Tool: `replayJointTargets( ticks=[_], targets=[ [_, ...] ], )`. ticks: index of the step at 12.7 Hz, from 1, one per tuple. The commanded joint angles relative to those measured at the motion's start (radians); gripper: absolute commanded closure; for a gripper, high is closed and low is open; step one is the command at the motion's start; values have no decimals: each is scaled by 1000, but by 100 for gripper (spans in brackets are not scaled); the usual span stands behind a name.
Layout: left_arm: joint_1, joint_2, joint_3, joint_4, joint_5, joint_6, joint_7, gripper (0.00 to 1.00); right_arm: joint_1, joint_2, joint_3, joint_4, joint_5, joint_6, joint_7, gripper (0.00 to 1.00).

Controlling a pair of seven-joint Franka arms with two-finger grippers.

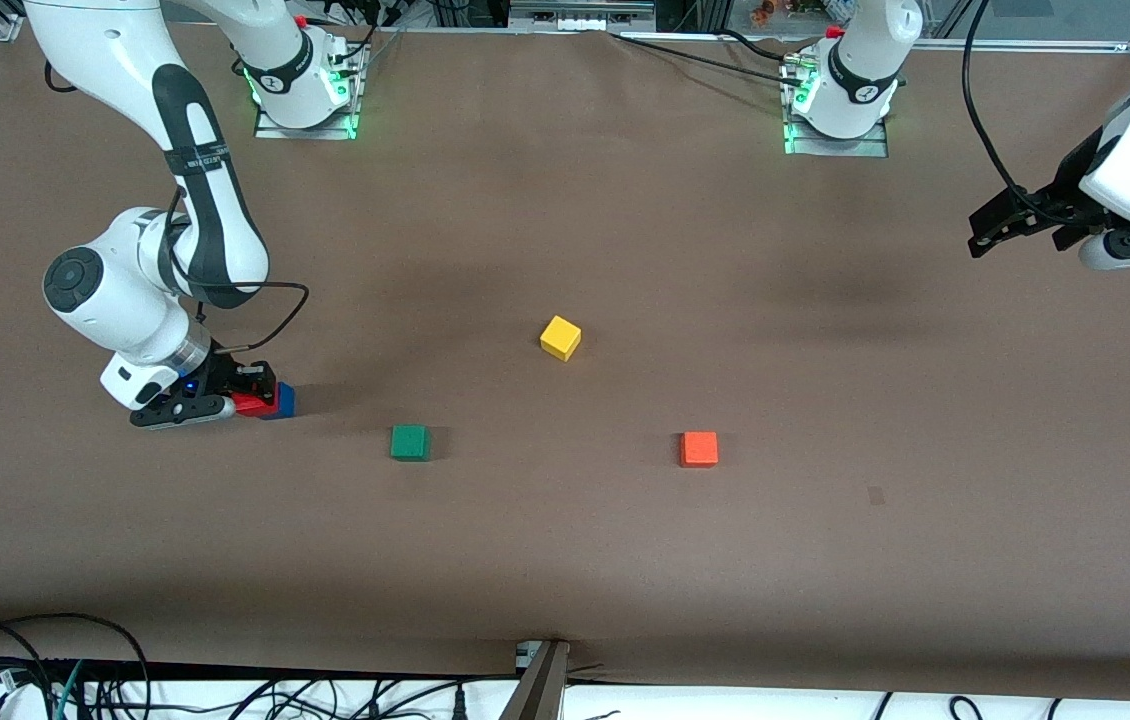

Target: Pass red block to right arm, stack on blue

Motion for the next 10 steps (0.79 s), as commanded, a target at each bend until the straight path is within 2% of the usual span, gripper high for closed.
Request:
replayJointTargets(
  ticks=[1,3,4,6,7,8,10],
  targets=[
    [-8,-17,-38,15,66,-37,13,0,11,-8,-7,-13,-21,14,39,100],
    [-9,-15,-38,19,62,-39,11,0,9,-7,-7,-13,-21,14,41,96],
    [-9,-15,-29,21,50,-44,14,0,9,-8,-5,-13,-21,12,41,88],
    [-20,-12,-26,30,50,-48,14,0,9,-8,-7,-13,-21,12,41,81],
    [-20,-14,-26,30,50,-48,14,0,9,-8,-5,-13,-21,9,41,72],
    [-19,-14,-32,30,51,-50,14,0,9,-8,-7,-13,-21,9,41,70],
    [-20,-11,-36,41,51,-50,13,0,9,-8,-5,-13,-21,7,41,57]
  ],
)
